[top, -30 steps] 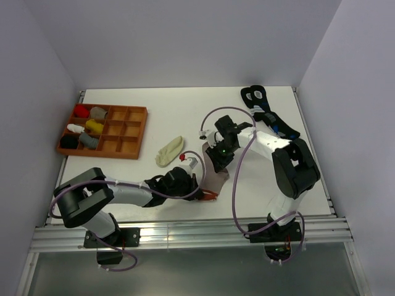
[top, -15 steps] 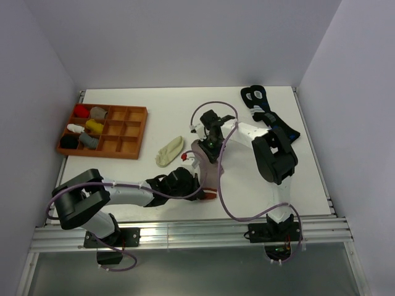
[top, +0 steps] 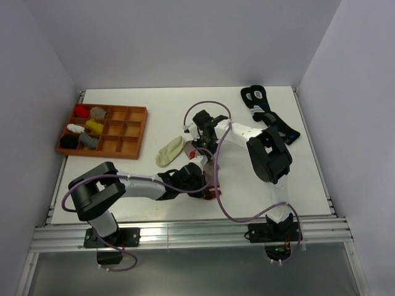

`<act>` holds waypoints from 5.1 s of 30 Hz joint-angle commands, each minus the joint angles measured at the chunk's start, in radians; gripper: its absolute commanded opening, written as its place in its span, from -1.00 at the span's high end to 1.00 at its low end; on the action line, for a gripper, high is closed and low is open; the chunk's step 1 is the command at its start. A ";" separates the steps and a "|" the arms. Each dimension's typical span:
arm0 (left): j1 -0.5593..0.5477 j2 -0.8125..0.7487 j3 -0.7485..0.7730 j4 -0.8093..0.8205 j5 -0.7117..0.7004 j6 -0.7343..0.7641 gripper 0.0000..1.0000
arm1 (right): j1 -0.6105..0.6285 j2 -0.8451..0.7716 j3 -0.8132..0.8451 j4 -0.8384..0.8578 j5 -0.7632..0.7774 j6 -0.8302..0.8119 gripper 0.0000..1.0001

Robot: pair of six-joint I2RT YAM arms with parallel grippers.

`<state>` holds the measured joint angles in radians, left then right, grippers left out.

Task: Roll the socks
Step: Adjust the sock at the center of the board, then roll the sock at the center of the board.

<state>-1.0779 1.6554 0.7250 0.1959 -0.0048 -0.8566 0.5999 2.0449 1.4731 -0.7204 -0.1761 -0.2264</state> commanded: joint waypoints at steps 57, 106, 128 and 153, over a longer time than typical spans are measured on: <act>0.268 0.230 0.206 -0.325 0.571 -0.167 0.99 | 0.267 -0.844 -0.830 0.337 -0.195 -0.496 0.31; 0.208 -0.015 -0.105 0.174 0.264 -0.289 0.42 | 0.031 -0.330 -0.513 -0.137 -0.549 -0.648 0.93; -0.031 -0.220 -0.234 0.376 -0.116 0.270 0.15 | -0.045 0.066 -0.128 -0.536 -0.649 -0.728 0.91; -0.031 -0.006 -0.226 0.545 0.040 0.323 0.11 | -0.051 0.098 -0.111 -0.518 -0.652 -0.689 0.93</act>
<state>-1.1069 1.6344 0.4938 0.6872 0.0147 -0.5423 0.5571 2.1429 1.3464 -1.2484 -0.8295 -0.9096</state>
